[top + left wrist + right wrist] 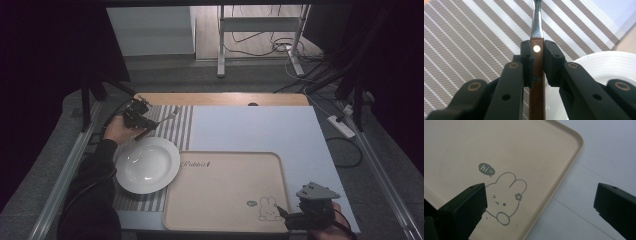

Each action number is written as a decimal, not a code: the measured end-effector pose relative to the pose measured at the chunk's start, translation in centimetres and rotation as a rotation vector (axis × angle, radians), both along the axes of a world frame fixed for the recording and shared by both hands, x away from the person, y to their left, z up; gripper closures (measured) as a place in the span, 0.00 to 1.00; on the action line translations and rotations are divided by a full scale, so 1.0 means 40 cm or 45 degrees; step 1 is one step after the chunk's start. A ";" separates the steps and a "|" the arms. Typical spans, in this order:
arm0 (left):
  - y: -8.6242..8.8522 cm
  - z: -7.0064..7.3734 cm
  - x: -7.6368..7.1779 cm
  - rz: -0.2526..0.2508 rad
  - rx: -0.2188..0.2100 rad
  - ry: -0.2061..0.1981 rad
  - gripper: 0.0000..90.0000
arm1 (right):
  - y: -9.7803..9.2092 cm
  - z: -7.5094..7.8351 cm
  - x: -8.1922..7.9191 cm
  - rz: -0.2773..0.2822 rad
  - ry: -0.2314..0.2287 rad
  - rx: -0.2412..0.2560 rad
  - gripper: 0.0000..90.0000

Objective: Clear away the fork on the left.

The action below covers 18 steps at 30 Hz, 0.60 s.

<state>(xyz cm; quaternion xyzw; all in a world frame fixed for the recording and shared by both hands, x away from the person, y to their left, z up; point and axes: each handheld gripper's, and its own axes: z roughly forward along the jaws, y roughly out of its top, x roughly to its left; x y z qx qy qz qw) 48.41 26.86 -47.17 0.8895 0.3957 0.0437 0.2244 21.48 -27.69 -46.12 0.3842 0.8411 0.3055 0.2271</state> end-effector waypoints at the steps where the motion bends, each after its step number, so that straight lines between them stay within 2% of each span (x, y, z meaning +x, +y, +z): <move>1: -0.004 -0.002 -0.004 -0.004 0.003 0.002 0.86 | 0.000 0.000 0.000 0.000 0.000 -0.001 0.00; 7: -0.014 -0.012 -0.026 0.001 -0.031 0.019 0.86 | 0.000 0.000 0.000 -0.001 0.000 -0.001 0.00; 18: -0.040 -0.012 -0.082 -0.020 -0.065 0.013 0.86 | 0.001 0.000 0.000 0.000 -0.002 -0.003 0.00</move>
